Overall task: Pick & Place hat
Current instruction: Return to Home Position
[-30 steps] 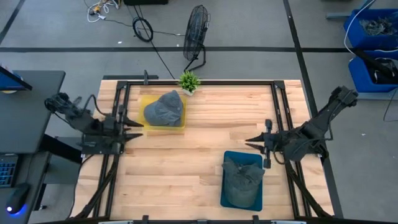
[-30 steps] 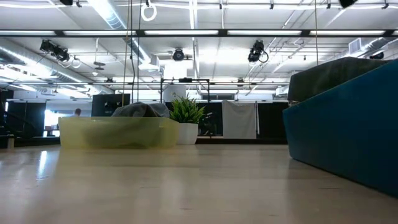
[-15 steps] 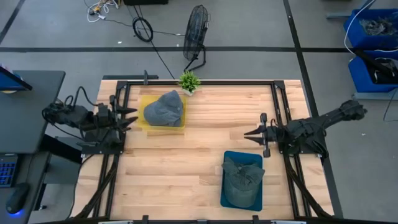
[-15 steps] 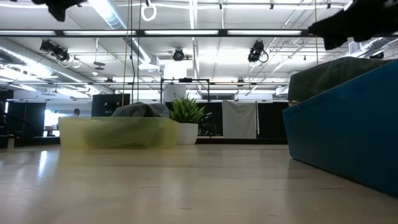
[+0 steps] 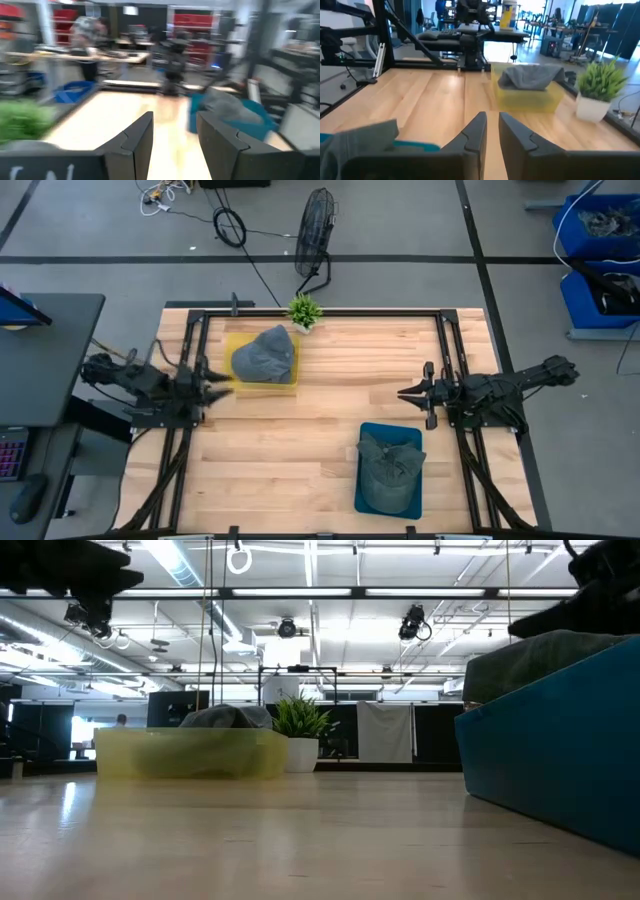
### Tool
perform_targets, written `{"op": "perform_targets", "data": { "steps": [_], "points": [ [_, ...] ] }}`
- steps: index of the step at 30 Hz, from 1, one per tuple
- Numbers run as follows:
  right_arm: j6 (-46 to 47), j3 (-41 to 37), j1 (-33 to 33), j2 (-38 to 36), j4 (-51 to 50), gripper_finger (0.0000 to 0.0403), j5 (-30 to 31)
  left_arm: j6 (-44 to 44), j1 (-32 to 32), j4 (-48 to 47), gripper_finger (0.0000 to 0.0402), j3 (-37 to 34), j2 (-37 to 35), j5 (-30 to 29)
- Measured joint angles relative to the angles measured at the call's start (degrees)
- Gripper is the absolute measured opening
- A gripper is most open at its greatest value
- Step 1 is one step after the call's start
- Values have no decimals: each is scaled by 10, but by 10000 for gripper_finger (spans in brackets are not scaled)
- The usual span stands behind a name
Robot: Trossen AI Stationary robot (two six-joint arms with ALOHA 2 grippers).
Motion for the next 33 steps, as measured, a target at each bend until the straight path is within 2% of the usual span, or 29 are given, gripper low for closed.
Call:
{"op": "perform_targets", "data": {
  "steps": [2, 5, 11, 19, 26, 33],
  "points": [
    [7, -21, 0, -15, 9, 54, 0, 0, 0, 59, 155, -43, 0, 32],
    [1, -33, 0, -23, 40, 54, -6, 7, 6, 143, 155, -93, -2, 32],
    [-31, -34, -5, -41, 38, 54, 8, 9, 63, 216, 155, -145, -2, 34],
    [-28, -34, -4, -44, 36, 54, 33, 4, 158, 213, 155, -147, 0, 113],
    [32, -34, -4, -43, 37, 54, 46, 3, 190, 168, 155, -147, 0, 114],
    [33, -34, -4, -43, 37, 54, 46, -7, 196, 138, 155, -146, 0, 115]
  ]
}}
